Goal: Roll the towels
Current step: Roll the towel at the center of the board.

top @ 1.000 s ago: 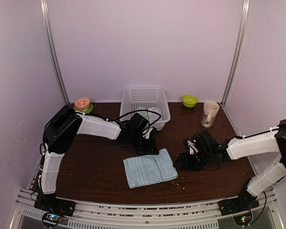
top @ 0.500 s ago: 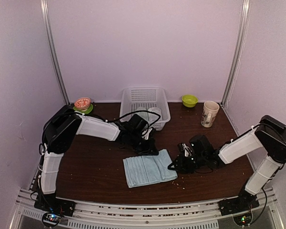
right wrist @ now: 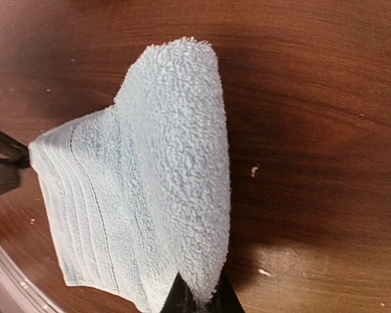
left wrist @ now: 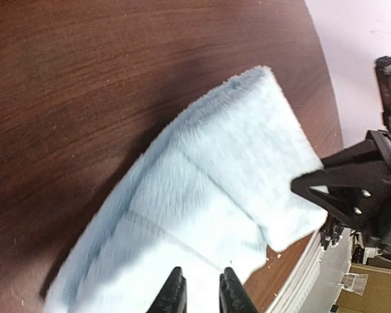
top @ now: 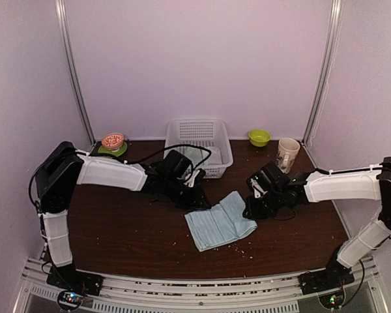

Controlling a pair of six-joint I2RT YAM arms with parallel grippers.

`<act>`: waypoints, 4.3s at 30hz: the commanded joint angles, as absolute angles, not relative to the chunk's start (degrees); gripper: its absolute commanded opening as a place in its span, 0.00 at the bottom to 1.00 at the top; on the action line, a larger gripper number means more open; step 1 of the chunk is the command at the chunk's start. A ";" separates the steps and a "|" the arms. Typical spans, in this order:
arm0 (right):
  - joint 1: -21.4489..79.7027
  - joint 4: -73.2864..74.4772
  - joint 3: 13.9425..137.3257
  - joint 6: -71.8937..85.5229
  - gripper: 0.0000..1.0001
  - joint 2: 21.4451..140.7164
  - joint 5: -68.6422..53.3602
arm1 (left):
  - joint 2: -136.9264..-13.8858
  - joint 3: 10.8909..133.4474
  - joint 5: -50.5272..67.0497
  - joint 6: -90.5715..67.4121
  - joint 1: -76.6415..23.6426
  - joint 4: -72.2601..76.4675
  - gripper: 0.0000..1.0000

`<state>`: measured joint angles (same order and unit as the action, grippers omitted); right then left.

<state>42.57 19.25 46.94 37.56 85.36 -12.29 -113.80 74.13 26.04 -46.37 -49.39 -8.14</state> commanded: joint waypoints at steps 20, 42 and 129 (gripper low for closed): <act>59.31 37.62 65.30 34.90 0.00 96.29 12.63 | -113.32 63.74 22.09 -48.60 -49.57 -3.37 0.04; 61.96 30.75 68.37 32.50 0.05 100.73 3.48 | -113.90 61.65 22.37 -48.52 -49.57 -2.92 0.00; 48.59 7.50 45.87 40.21 0.57 88.11 -19.99 | -117.36 66.15 22.06 -47.60 -46.76 -5.13 0.00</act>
